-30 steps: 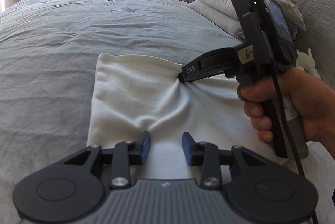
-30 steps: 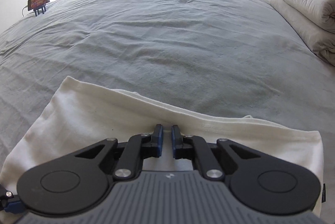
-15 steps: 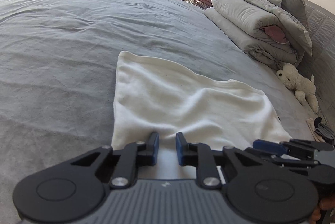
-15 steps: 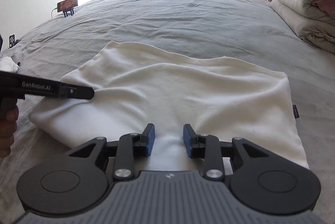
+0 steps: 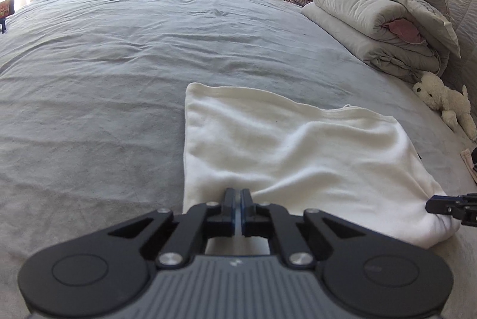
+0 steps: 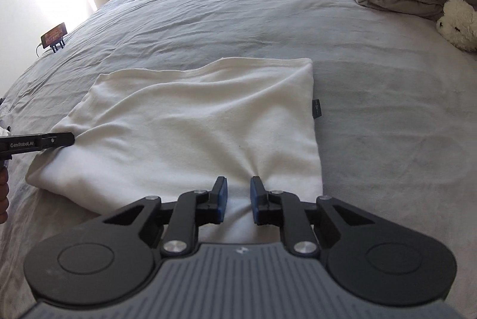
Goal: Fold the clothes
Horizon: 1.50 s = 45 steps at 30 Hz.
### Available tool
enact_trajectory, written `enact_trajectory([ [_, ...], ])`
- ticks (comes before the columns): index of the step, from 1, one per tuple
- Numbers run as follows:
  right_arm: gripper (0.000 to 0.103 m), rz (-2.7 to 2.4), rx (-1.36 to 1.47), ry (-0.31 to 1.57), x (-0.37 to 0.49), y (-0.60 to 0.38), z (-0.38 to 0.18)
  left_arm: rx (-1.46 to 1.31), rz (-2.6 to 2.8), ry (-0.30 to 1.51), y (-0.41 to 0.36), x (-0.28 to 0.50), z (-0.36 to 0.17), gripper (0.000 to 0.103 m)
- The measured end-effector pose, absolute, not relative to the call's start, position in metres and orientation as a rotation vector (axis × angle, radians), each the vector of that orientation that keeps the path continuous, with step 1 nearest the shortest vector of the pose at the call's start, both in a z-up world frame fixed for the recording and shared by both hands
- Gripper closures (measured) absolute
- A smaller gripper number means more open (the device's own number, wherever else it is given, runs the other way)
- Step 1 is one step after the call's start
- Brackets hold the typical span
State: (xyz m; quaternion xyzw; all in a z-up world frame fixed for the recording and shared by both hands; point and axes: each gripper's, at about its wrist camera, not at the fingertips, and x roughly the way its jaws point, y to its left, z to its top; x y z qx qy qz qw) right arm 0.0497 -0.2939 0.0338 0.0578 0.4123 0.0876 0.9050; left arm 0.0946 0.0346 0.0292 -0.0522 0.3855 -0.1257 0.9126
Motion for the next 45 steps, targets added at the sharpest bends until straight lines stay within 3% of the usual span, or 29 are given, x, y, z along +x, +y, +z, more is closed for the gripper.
enact_trajectory([
  [14,0.083,0.05,0.044,0.871,0.041,-0.296,0.036,-0.055,-0.201,0.763,0.041,0.086,0.036,0.097],
  [18,0.081,0.029,0.033,0.887,0.046,-0.295,0.03,0.025,-0.192,0.735,0.033,0.082,0.036,0.089],
  [20,0.076,0.02,0.003,0.884,0.048,-0.288,0.028,0.0,-0.186,0.751,0.035,0.086,0.03,0.088],
  [25,0.076,0.005,0.011,0.866,0.045,-0.288,0.033,-0.008,-0.175,0.753,0.036,0.086,0.037,0.088],
  [32,0.074,0.088,0.093,0.782,0.037,-0.268,0.046,0.037,-0.31,0.61,0.004,0.055,0.062,0.078],
  [45,0.074,0.212,-0.136,0.742,0.022,-0.188,0.023,0.039,-0.424,0.696,-0.033,0.037,0.022,0.076],
])
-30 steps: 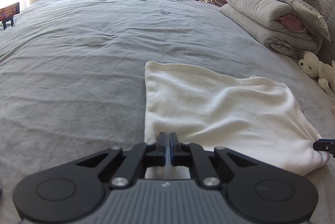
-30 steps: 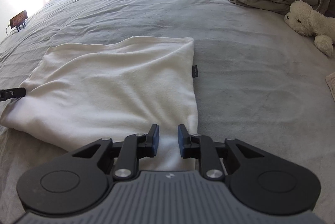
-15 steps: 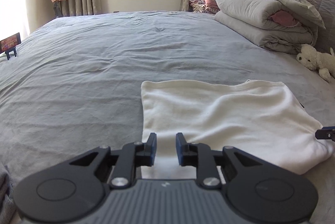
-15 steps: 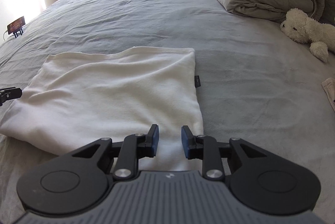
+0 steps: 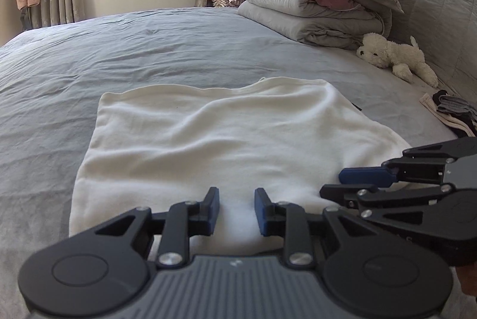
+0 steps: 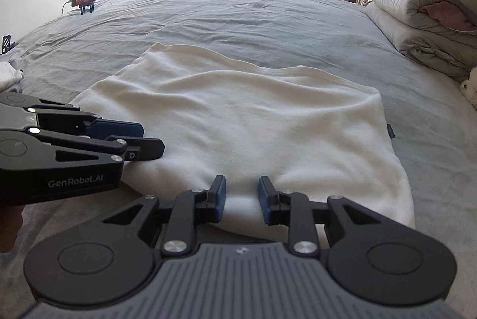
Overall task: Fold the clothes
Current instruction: 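Bring both open grippers to the edge of the folded shirt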
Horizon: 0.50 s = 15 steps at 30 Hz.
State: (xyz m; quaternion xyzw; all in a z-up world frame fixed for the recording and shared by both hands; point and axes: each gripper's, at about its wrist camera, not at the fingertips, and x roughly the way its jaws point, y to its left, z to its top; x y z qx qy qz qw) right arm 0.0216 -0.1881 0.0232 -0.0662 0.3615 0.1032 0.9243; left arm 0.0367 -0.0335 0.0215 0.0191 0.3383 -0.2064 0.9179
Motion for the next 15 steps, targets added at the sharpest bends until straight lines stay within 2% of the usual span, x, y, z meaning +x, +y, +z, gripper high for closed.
enact_trajectory([
  [8,0.074,0.204,-0.146,0.714,0.021,-0.186,0.021,0.081,-0.418,0.677,-0.037,0.034,0.023,0.076],
  [15,0.074,0.258,-0.06,0.616,0.011,-0.177,0.035,0.066,-0.385,0.661,-0.038,0.026,0.034,0.075],
])
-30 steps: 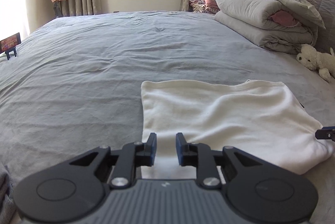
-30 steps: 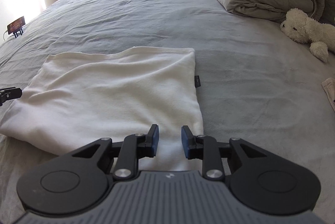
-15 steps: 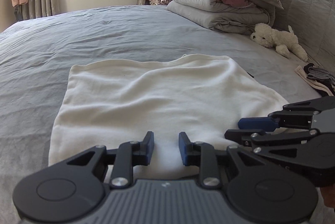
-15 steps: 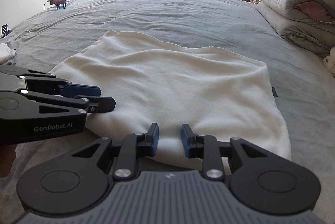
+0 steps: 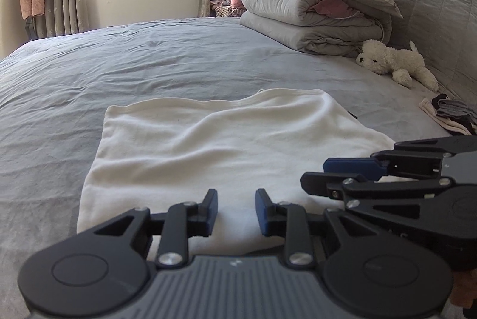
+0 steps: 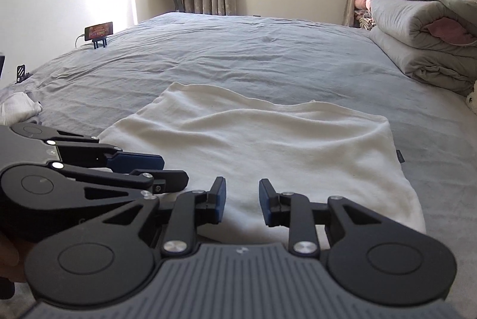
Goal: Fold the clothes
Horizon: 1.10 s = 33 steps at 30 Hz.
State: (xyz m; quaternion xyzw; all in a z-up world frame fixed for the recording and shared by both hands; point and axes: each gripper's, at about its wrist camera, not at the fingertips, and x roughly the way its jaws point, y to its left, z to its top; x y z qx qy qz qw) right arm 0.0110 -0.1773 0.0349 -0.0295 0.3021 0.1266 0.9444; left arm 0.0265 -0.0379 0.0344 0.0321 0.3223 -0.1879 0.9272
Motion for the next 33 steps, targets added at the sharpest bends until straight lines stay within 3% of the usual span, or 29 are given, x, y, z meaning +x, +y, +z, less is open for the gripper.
enact_trajectory([
  [8,0.075,0.28,-0.046,0.707,0.02,-0.178,0.02,-0.063,-0.383,0.709,-0.011,0.043,0.032,0.073],
  [15,0.075,0.268,-0.041,0.709,0.019,-0.175,0.02,-0.193,-0.39,0.663,0.003,0.097,0.054,0.06],
  [17,0.075,0.27,-0.039,0.711,0.019,-0.176,0.02,-0.136,-0.333,0.743,-0.005,0.121,0.041,0.062],
  [20,0.075,0.267,-0.035,0.714,0.02,-0.176,0.02,-0.118,-0.291,0.797,0.001,0.148,0.023,0.077],
  [24,0.075,0.264,-0.035,0.716,0.02,-0.175,0.02,-0.113,-0.219,0.805,0.013,0.181,0.031,0.089],
  [29,0.075,0.261,-0.031,0.719,0.021,-0.176,0.02,-0.105,-0.155,0.812,0.009,0.204,0.037,0.091],
  [33,0.075,0.261,-0.026,0.72,0.021,-0.177,0.02,-0.123,-0.242,0.722,-0.01,0.182,0.064,0.083],
])
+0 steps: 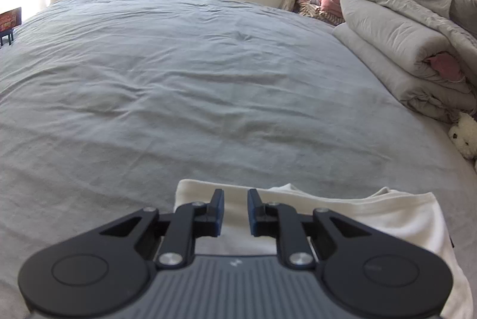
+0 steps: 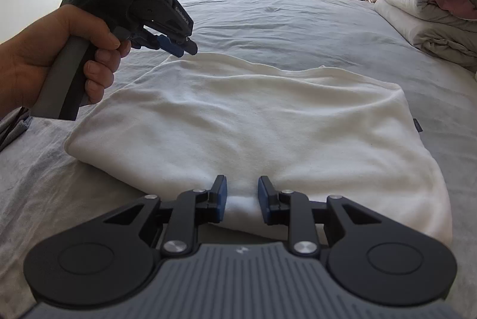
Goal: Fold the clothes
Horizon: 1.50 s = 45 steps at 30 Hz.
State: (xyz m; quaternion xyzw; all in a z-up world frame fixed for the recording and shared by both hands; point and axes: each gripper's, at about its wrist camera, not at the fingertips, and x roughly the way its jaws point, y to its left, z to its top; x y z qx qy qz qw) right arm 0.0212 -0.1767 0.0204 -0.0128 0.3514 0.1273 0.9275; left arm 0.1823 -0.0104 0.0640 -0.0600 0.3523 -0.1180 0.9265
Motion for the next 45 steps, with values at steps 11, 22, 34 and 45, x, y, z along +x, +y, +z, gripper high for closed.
enact_trajectory([
  [11,0.075,0.26,-0.01,0.721,0.022,-0.178,0.02,-0.115,-0.343,0.912,-0.081,0.209,0.023,0.087],
  [22,0.075,0.26,-0.001,0.719,0.023,-0.179,0.02,-0.117,-0.498,0.851,-0.104,0.201,0.062,0.075],
  [34,0.075,0.288,0.064,0.73,0.026,-0.19,0.021,0.039,-0.558,0.902,-0.167,0.217,0.027,0.093],
  [45,0.075,0.317,0.083,0.753,0.032,-0.196,0.024,-0.08,-0.408,0.784,-0.078,0.165,0.082,0.068],
])
